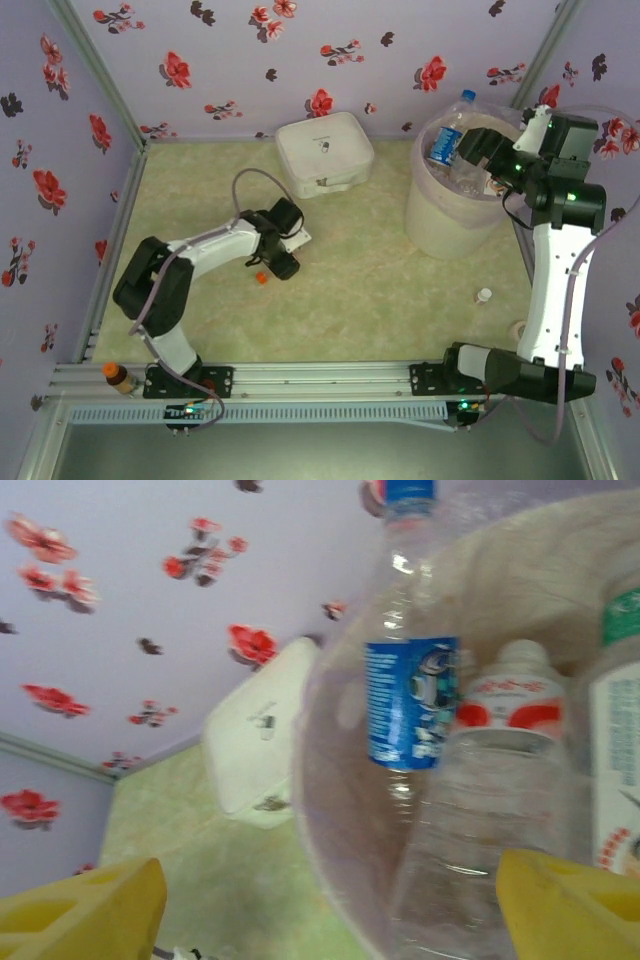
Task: Put the plastic bottles in the bin
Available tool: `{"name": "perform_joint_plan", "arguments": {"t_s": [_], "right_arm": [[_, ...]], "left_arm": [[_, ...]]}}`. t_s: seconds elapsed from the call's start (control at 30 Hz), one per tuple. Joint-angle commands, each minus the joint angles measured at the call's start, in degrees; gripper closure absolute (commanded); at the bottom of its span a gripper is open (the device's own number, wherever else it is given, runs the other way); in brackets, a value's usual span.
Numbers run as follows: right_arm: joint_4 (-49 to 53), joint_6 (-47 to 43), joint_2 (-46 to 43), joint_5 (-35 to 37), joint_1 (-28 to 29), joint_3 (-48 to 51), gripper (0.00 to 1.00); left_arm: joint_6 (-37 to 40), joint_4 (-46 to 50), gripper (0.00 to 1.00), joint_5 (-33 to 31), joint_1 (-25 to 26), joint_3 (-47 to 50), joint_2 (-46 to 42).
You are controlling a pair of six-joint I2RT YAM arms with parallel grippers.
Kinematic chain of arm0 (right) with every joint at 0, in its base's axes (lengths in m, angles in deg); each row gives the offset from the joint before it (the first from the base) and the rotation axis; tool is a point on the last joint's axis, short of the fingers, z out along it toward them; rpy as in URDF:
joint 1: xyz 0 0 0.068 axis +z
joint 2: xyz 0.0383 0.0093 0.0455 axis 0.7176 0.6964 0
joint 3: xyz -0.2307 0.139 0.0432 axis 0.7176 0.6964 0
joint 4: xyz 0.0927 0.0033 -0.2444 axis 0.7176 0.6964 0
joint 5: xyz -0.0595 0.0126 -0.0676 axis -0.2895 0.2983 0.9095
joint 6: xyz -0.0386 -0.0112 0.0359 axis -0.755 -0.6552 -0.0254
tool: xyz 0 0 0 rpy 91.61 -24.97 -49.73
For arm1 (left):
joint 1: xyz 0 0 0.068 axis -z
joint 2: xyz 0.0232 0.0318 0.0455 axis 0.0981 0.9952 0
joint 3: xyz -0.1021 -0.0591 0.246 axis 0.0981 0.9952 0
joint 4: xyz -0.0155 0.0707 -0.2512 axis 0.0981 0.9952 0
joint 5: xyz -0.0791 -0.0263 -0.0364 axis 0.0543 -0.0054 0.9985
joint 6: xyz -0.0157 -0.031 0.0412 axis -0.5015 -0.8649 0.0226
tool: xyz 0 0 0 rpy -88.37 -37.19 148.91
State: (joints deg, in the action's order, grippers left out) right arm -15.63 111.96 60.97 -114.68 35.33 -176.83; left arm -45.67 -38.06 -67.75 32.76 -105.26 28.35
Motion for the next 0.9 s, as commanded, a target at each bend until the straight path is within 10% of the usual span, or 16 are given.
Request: {"name": "perform_joint_plan", "arguments": {"t_s": [0.0,0.37,0.63,0.87], "right_arm": [[-9.76,3.16,-2.86,-10.04,0.44,3.33,0.14],[-14.74,-3.10,-2.53,-7.06,25.21,10.26,0.28],[-32.91,4.78,8.13,-10.85,38.63,14.78,0.37],[-35.25,5.95,17.06,-11.19,42.37,12.51,0.25]], "left_arm": [[-6.60,-4.28,0.54,5.62,-2.71,-0.85,-6.40],[-41.06,-25.30,0.57,28.15,-16.00,5.72,-17.58],[-59.63,-58.43,0.53,45.08,-16.51,16.06,-20.19],[-51.79,-56.04,0.49,47.66,-12.49,15.16,-20.66]]}}
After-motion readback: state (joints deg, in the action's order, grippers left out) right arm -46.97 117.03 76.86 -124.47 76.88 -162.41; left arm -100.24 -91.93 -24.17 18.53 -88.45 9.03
